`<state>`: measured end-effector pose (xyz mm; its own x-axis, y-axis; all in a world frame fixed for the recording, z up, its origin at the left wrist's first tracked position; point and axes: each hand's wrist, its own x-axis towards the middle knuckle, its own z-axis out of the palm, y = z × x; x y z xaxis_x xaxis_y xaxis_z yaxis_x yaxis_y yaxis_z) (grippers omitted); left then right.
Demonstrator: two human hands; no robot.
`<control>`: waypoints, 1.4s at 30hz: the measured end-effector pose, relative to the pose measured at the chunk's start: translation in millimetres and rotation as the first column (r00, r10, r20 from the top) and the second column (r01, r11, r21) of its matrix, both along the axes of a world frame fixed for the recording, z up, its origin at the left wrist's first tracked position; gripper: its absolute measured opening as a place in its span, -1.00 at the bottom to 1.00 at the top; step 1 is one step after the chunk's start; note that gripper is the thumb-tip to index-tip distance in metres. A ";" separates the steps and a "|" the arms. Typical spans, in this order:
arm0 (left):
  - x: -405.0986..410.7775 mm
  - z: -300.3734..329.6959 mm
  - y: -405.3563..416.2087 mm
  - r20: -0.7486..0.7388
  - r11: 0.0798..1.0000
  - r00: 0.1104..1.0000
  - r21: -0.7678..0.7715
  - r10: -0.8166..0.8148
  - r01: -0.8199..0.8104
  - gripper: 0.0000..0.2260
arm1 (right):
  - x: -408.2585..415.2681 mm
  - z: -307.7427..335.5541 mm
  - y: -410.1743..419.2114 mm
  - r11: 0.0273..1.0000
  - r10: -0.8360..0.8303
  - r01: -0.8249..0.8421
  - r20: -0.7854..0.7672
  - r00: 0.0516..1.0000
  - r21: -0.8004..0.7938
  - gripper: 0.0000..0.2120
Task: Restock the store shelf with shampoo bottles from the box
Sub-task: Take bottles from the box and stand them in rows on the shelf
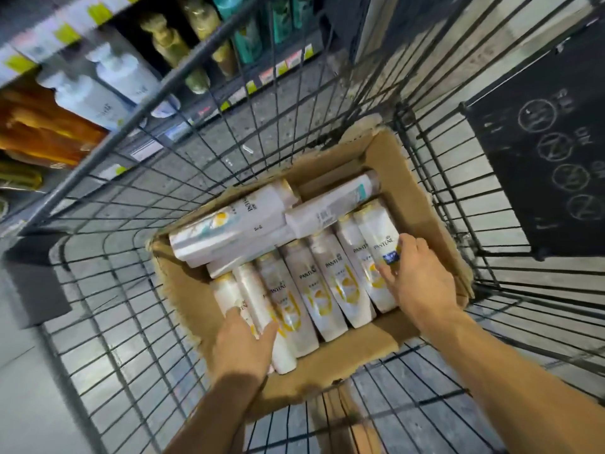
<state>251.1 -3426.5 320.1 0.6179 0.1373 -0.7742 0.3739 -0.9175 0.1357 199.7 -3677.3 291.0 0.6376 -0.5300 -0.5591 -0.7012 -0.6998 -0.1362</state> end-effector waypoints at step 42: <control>109.8 295.6 15.2 0.434 0.680 0.886 -0.700 0.161 0.220 -0.57 | 79.4 292.8 76.5 0.940 -0.273 0.036 0.682 0.679 0.340 -0.58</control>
<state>360.8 -3411.3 615.7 0.8934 -0.3615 -0.2669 0.0746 -0.4663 0.8814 279.1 -3600.7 583.7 0.8238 -0.5565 -0.1079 -0.4014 -0.4383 -0.8042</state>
